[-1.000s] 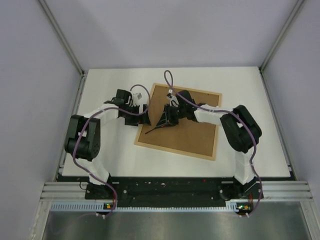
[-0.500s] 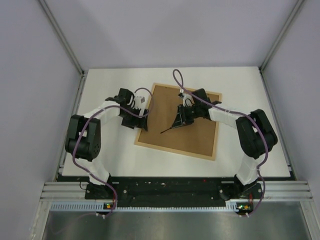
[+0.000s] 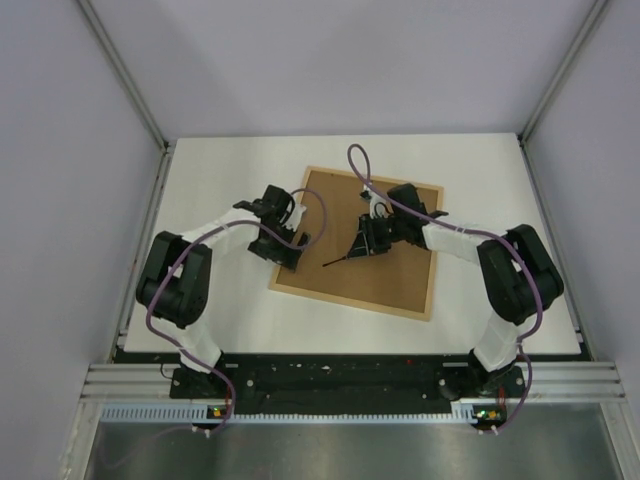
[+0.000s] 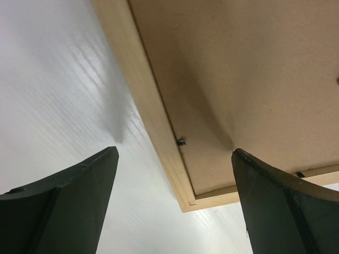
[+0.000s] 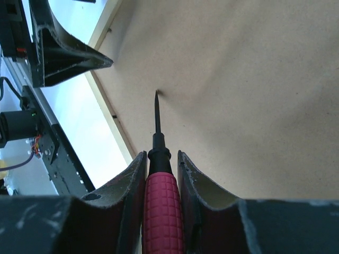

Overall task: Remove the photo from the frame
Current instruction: Adjust the photo frame at the center of the board.

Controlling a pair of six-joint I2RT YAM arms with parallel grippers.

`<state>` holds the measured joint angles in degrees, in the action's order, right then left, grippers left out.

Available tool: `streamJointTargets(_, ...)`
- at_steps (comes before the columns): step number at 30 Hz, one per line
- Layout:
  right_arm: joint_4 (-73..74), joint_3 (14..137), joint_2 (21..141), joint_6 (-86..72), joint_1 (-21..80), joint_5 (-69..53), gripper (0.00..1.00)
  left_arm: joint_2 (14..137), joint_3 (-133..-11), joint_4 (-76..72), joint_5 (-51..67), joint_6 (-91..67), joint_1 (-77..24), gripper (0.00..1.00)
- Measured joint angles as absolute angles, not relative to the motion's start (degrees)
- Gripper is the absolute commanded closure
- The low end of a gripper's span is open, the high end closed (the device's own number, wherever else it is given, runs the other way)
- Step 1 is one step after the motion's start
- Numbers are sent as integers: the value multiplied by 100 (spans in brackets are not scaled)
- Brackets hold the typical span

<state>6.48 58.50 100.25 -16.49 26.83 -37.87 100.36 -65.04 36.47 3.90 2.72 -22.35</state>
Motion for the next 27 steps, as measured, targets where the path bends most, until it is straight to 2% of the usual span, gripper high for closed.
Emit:
streamJointTargets(2, 635, 5833, 10020, -1649, 2683, -3780, 100, 10036, -6504, 3645, 307, 292, -2351, 19)
streamJointTargets(4, 596, 5800, 10012, -1647, 2683, -3780, 100, 10040, -6504, 3640, 259, 290, -2381, 35)
streamJointTargets(7, 554, 5776, 10012, -1647, 2681, -3785, 100, 10055, -6504, 3640, 178, 281, -2366, 51)
streamJointTargets(21, 519, 5776, 10012, -1645, 2681, -3800, 100, 10068, -6643, 3667, 403, 231, -2375, 54)
streamJointTargets(25, 517, 5776, 10012, -1643, 2681, -3800, 100, 10068, -6709, 3664, 405, 200, -2423, 61)
streamJointTargets(27, 517, 5776, 10012, -1634, 2681, -3800, 100, 10090, -6709, 3667, 399, 191, -2443, 61)
